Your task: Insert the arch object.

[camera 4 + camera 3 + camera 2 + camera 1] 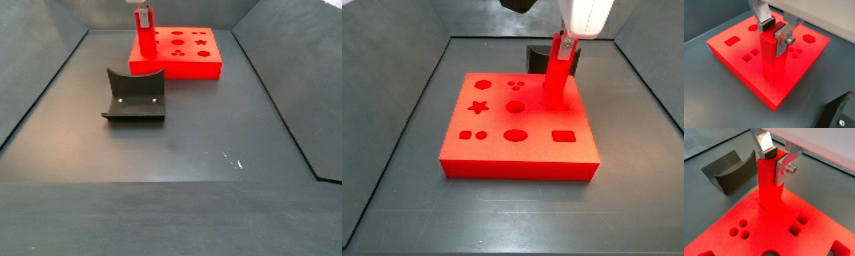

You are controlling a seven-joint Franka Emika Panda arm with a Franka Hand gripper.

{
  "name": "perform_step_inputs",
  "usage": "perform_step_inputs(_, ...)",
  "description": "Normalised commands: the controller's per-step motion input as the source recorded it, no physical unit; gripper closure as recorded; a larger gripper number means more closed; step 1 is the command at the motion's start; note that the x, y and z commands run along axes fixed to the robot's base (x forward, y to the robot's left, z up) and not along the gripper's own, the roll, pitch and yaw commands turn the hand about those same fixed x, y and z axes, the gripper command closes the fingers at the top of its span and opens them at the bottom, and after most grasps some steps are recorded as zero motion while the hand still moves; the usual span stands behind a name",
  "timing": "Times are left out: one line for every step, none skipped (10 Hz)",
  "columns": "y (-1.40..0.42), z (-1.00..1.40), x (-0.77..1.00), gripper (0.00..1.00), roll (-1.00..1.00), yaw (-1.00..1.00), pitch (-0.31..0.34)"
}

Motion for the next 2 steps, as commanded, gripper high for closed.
perform_step_inputs(0.0,-0.14,0.0,1.0,0.0,0.0,0.0)
perform_step_inputs(0.0,0.0,0.0,1.0,0.0,0.0,0.0)
